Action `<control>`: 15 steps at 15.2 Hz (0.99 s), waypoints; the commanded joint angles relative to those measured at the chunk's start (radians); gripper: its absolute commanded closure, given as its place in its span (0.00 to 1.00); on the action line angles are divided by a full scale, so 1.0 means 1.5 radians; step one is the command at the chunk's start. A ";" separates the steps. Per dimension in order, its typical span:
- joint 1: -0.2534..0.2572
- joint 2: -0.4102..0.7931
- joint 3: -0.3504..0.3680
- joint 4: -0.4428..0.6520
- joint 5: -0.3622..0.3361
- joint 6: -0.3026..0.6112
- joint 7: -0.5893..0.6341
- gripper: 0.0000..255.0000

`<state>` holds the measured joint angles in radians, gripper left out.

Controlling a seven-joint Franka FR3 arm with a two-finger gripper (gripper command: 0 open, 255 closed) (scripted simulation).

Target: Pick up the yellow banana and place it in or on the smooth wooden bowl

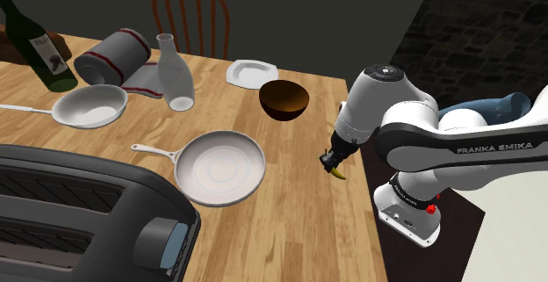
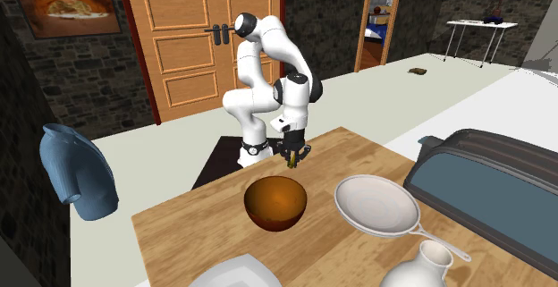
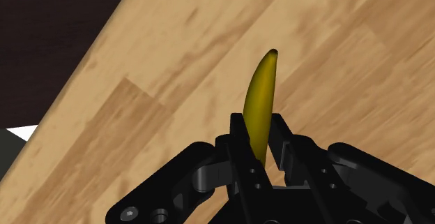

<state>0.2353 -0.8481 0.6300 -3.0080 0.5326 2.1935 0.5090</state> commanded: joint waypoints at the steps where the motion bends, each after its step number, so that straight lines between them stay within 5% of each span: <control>1: 0.000 0.000 0.000 0.000 0.000 0.000 0.000 1.00; 15: -0.013 -0.086 -0.061 0.068 -0.059 -0.150 0.003 1.00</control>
<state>0.2198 -0.9710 0.5473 -2.9187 0.4529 1.9873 0.5142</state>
